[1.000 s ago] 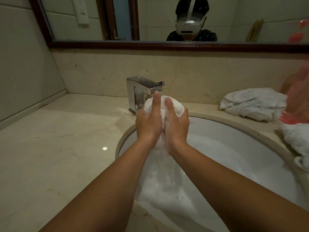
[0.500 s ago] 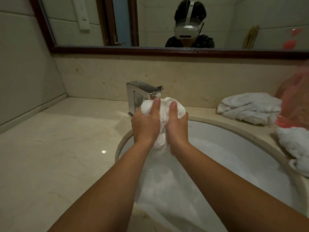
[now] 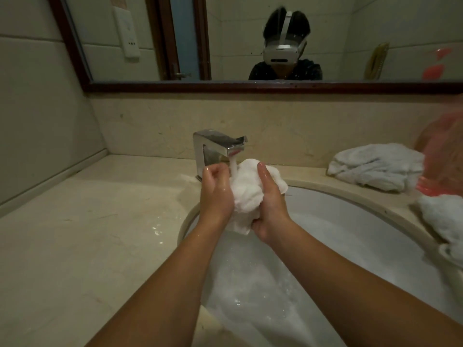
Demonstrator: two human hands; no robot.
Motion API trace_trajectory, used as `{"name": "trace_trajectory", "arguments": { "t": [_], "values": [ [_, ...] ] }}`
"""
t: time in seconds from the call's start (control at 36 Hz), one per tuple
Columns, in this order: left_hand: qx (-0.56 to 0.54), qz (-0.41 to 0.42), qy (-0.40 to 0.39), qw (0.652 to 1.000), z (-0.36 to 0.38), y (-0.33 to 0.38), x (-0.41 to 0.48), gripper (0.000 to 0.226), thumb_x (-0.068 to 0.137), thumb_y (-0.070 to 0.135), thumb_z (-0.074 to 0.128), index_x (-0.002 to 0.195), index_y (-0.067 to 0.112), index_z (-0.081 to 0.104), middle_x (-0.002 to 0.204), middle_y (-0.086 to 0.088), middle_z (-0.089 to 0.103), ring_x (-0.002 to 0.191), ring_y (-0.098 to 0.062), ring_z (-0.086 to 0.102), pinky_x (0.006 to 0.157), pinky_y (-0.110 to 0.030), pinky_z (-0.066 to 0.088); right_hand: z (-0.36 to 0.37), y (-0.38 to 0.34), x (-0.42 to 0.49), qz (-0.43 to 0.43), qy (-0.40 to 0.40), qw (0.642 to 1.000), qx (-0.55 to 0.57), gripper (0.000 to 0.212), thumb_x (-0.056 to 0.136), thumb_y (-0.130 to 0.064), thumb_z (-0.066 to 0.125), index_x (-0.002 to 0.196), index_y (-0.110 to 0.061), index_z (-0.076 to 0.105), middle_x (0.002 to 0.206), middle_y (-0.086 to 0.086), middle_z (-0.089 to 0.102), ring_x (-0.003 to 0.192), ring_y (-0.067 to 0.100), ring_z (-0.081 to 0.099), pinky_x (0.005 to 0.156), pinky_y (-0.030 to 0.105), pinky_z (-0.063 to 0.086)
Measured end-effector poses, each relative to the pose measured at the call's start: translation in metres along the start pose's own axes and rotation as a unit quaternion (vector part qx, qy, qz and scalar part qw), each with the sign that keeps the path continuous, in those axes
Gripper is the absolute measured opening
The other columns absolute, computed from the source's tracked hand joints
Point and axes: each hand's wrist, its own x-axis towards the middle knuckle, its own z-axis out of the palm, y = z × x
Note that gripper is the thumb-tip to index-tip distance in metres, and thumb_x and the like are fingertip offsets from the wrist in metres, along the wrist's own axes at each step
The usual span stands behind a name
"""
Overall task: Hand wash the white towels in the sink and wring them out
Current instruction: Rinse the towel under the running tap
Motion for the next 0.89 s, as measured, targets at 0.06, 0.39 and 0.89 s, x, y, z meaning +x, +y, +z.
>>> {"name": "trace_trajectory", "arguments": {
  "t": [0.06,0.39,0.89],
  "values": [
    [-0.006,-0.019,0.009,1.0,0.004,-0.001,0.002,0.047,0.106,0.055,0.048,0.1,0.014,0.068,0.098,-0.005,0.074,0.087,-0.017,0.071,0.068,-0.027,0.056,0.001,-0.004,-0.001,-0.026,0.021,0.999,-0.011,0.065,0.073,-0.067,0.085,0.118,-0.022,0.074,0.104,0.008,0.083,0.097,0.03,0.08,0.095,0.052,0.062],
    [-0.036,-0.114,0.053,0.991,0.009,0.001,-0.012,0.088,0.067,0.103,0.034,0.111,0.037,0.071,0.109,0.005,0.076,0.104,-0.022,0.072,0.097,-0.051,0.058,0.008,-0.011,0.01,-0.109,-0.03,0.987,0.118,0.077,0.078,-0.057,0.082,0.136,-0.009,0.067,0.126,0.021,0.075,0.113,0.042,0.075,0.104,0.062,0.056],
    [-0.117,-0.16,0.083,0.977,0.005,0.006,-0.003,0.057,0.1,0.067,0.054,0.114,0.015,0.072,0.1,-0.002,0.077,0.089,-0.018,0.074,0.071,-0.03,0.057,0.013,-0.015,-0.001,-0.144,-0.047,0.985,-0.08,0.051,0.089,-0.063,0.071,0.126,-0.027,0.073,0.111,0.003,0.082,0.105,0.024,0.079,0.101,0.053,0.06]
  ]
}}
